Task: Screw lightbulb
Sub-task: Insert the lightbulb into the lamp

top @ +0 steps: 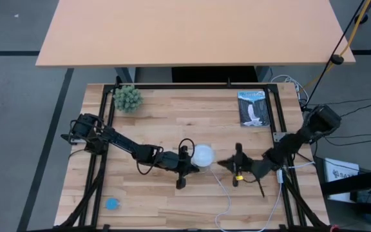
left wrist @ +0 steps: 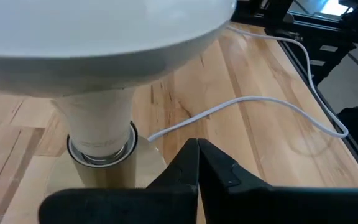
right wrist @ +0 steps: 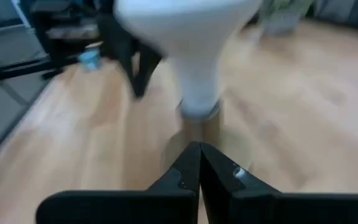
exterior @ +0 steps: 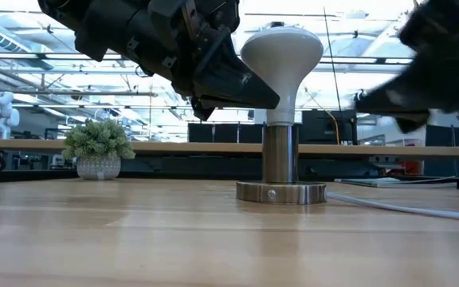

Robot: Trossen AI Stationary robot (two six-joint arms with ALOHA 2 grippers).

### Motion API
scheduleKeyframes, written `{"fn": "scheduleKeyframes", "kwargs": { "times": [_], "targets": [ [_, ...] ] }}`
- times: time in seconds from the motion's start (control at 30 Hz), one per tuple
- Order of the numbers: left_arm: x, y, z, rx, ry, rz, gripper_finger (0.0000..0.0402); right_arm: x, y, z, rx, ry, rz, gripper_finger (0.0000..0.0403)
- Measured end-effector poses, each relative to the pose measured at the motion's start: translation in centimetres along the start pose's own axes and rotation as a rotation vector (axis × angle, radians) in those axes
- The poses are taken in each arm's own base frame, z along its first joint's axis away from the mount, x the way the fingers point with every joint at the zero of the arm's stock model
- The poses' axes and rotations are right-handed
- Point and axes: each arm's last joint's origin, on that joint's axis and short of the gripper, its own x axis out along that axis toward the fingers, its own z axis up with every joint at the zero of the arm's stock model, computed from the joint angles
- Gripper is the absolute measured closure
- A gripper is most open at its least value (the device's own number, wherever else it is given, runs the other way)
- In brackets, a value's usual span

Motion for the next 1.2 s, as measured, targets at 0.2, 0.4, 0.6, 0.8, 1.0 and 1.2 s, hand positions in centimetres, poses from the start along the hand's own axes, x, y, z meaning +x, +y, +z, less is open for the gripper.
{"fn": "scheduleKeyframes", "kwargs": {
  "times": [0.2, 0.4, 0.6, 0.8, 1.0, 1.2],
  "targets": [
    [0.0, 0.1, 0.0, -0.001, -0.004, 0.004, 0.0401, 3.8, -2.7, 0.8, -0.049, 0.023, 0.016, 0.0403],
    [0.0, 0.4, 0.0, -0.003, 0.003, 0.018, 0.0401, 4.9, -4.0, 2.0, -0.055, -0.022, 0.100, 0.0403],
    [0.1, 1.1, 0.2, -0.011, -0.001, 0.042, 0.0402, 5.9, -4.6, 2.7, -0.056, 0.004, 0.153, 0.0403],
    [0.1, 1.3, 0.0, -0.010, 0.020, 0.049, 0.0401, 6.2, -4.2, 3.1, -0.063, 0.015, 0.196, 0.0403],
    [0.0, 1.4, -0.3, -0.008, 0.045, 0.072, 0.0402, 6.1, -4.0, 2.6, -0.037, 0.078, 0.270, 0.0403],
    [0.0, 1.5, -0.4, -0.010, 0.069, 0.083, 0.0401, 5.7, -3.1, 2.2, -0.047, 0.123, 0.366, 0.0403]
  ]
}}
